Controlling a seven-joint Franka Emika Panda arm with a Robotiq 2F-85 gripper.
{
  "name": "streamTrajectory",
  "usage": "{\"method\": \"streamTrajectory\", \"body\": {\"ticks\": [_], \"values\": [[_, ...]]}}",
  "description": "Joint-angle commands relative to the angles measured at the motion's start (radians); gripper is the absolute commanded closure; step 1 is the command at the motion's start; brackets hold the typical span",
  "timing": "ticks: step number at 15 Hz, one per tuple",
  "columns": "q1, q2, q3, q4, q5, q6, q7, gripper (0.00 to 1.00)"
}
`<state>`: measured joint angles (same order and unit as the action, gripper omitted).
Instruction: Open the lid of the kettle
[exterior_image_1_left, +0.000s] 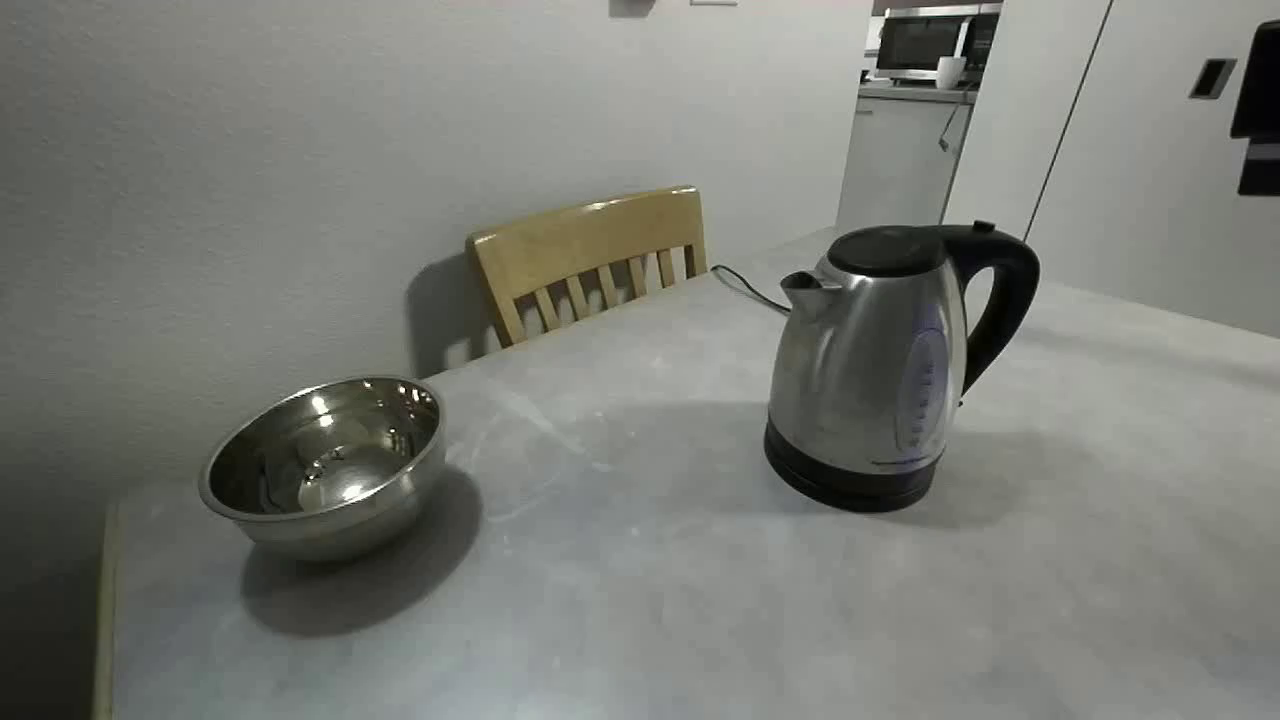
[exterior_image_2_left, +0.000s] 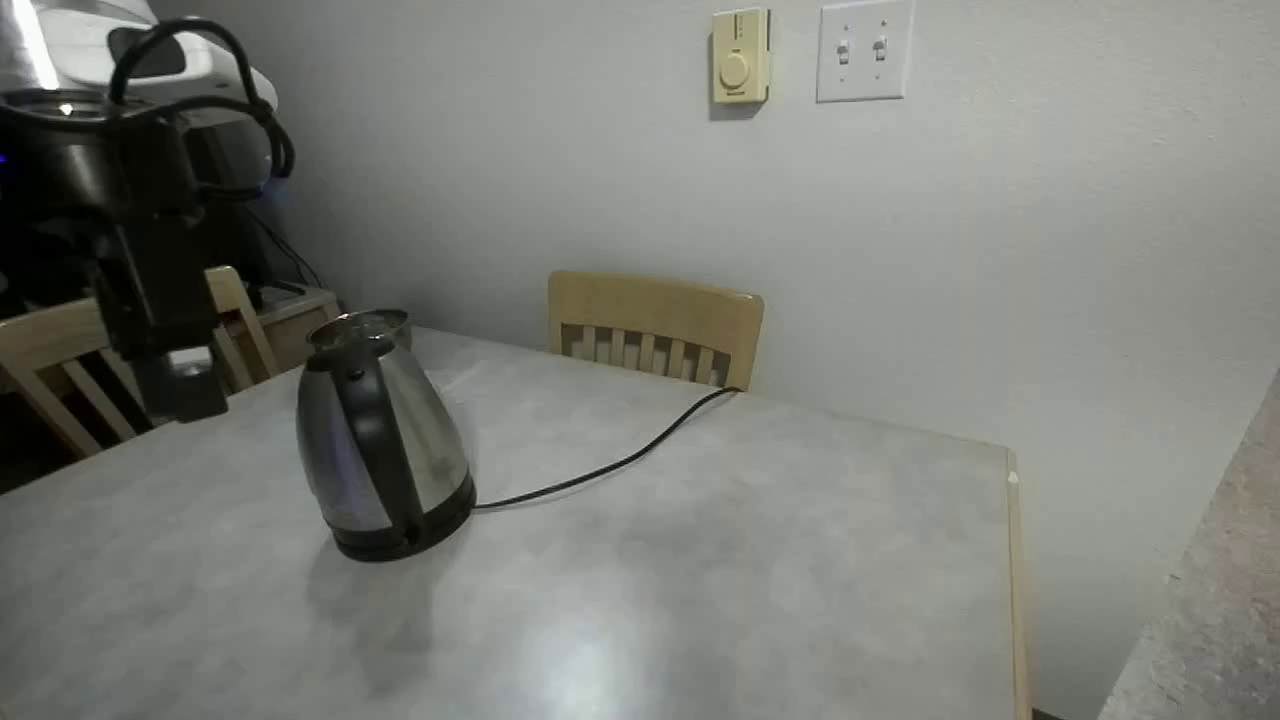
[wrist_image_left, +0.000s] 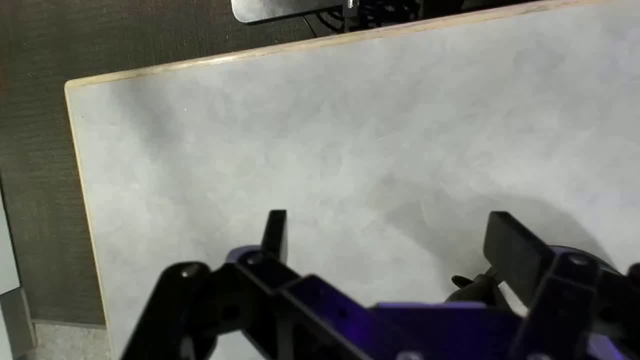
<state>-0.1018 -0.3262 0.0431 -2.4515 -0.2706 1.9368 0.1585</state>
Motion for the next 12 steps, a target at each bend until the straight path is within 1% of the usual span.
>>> {"method": "streamTrajectory", "body": {"ticks": [1,3,5,9,12], "values": [[0.015,0.0,-0.014,0.001,-0.004,-0.003,0.004,0.0],[0.016,0.036,-0.015,0.017,-0.002,0.0,0.008,0.0],[0.023,0.068,-0.014,0.037,-0.003,0.027,0.0,0.0],[0.038,0.134,-0.01,0.097,-0.023,0.122,-0.015,0.0],[0.046,0.199,-0.012,0.171,-0.038,0.169,-0.022,0.0]]}}
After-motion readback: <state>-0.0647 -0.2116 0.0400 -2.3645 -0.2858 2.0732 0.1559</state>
